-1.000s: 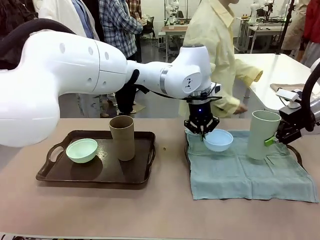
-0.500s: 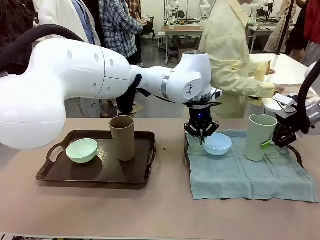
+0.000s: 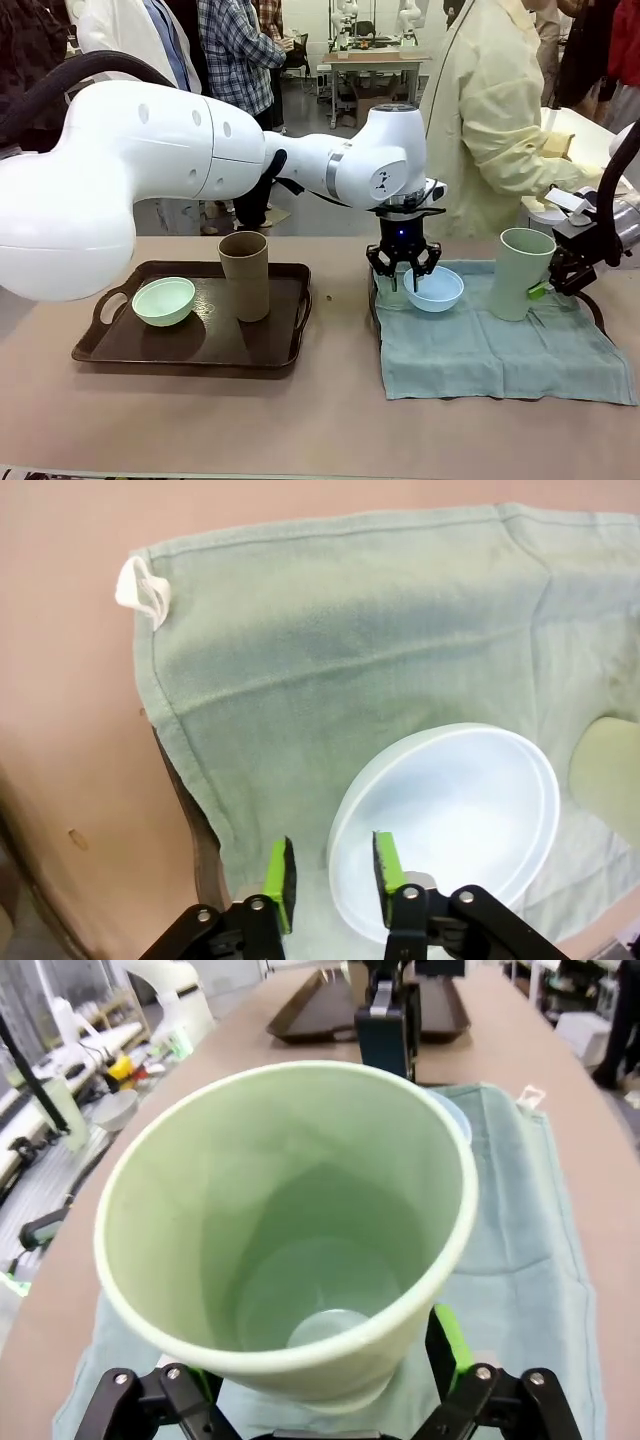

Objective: Set up a tray with a mat and arrange the tableware.
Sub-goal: Place the Picnic Bowl and Reusable plastic cup back onto the Handle tray in front of the human's position.

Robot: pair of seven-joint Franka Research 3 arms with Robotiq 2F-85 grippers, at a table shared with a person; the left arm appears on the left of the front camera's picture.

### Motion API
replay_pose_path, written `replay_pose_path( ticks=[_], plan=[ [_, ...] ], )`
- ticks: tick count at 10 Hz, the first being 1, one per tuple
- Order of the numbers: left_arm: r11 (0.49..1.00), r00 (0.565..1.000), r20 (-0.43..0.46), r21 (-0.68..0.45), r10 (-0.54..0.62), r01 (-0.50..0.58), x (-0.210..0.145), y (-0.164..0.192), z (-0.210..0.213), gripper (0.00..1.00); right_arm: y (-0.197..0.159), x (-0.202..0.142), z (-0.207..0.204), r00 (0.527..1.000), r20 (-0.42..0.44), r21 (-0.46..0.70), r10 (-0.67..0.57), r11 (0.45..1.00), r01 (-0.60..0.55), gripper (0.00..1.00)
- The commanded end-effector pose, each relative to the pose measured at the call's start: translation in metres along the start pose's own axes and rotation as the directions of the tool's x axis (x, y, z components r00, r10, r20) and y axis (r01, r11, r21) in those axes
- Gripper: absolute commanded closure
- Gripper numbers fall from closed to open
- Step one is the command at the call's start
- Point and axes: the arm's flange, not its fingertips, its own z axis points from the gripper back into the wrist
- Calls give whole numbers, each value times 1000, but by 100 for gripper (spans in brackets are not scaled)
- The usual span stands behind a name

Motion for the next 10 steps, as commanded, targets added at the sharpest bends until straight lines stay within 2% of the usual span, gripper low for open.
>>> replay_pose_path(
  ticks=[1, 2, 4, 5, 6, 7, 8, 10],
  plan=[
    [999, 1000, -11, 44, -8, 8, 3, -1, 13, 15, 15, 14, 4, 993, -111, -18, -38, 999, 36, 0],
    [999, 1000, -10, 41, 0, 1, 0, 4, 19, 0, 22, 19, 10, 986, -155, -27, -65, 998, 61, 0],
    [999, 1000, -15, 33, -1, 1, -5, 10, 33, 0, 31, 20, 22, 976, -177, -28, -125, 992, 122, 0],
    [1000, 1000, -11, 27, 6, -6, -7, 14, 42, 18, 35, 20, 27, 969, -188, -38, -162, 987, 157, 0],
    [1000, 1000, -1, 24, 9, -9, -10, 19, 53, 9, 38, 22, 34, 952, -205, -70, -228, 973, 218, 0],
    [999, 1000, 26, 36, 3, -4, -14, 23, 66, 3, 42, 28, 46, 905, -233, -136, -356, 933, 332, 0],
    [999, 999, 36, 50, -6, 4, -18, 29, 82, 3, 46, 42, 58, 838, -257, -223, -482, 873, 433, 0],
    [997, 998, 64, 75, -24, 19, -29, 39, 108, 3, 58, 80, 85, 726, -277, -392, -630, 764, 513, 0]
  ],
)
